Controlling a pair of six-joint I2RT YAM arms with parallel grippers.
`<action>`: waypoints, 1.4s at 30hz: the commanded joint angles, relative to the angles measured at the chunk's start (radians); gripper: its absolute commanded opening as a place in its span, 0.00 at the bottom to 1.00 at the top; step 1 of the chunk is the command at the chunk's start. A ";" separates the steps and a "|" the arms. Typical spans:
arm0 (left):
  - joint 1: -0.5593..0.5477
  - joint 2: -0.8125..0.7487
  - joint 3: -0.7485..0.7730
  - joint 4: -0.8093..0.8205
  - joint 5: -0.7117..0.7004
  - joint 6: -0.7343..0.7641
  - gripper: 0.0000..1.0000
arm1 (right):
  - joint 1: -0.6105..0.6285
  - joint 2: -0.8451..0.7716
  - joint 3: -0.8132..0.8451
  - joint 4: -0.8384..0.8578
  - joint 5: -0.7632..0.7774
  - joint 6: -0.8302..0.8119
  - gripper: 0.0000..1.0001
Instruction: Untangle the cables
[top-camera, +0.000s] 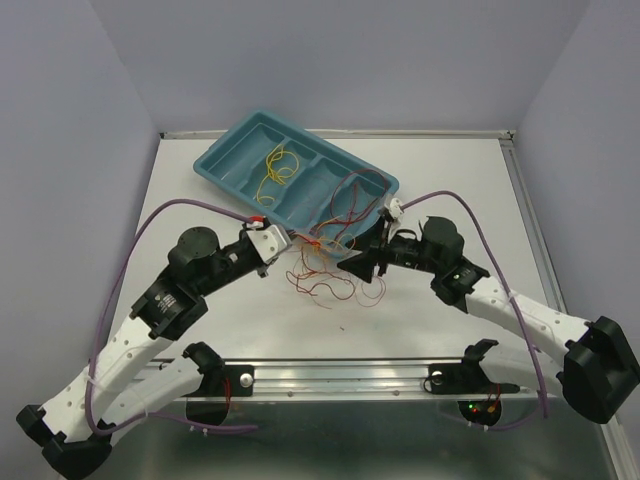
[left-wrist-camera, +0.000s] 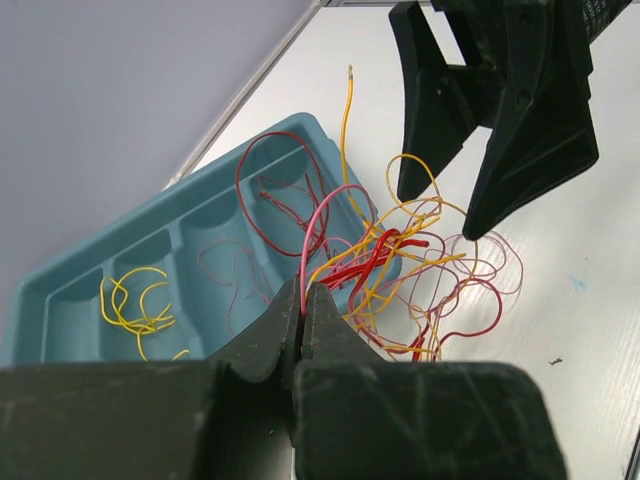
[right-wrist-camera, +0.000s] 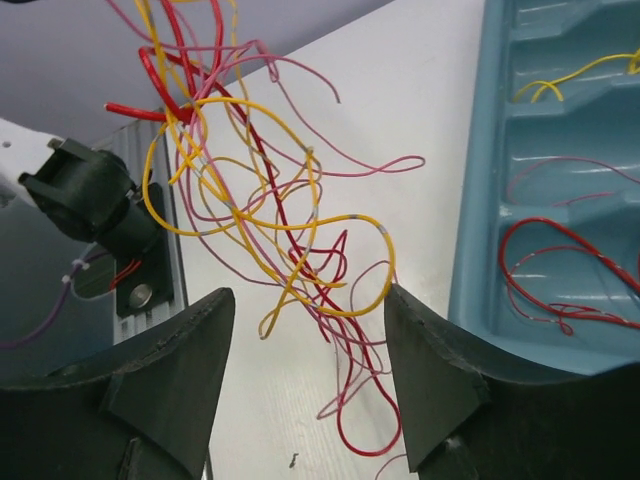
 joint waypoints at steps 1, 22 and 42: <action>0.005 -0.016 0.052 0.033 0.016 0.002 0.00 | 0.027 0.025 0.005 0.115 -0.129 -0.013 0.65; 0.056 0.004 0.029 0.136 -0.266 -0.058 0.00 | 0.058 0.059 0.047 0.118 -0.296 0.062 0.01; 0.090 0.039 0.048 -0.013 0.114 0.034 0.72 | 0.058 -0.358 -0.013 0.118 -0.205 0.160 0.01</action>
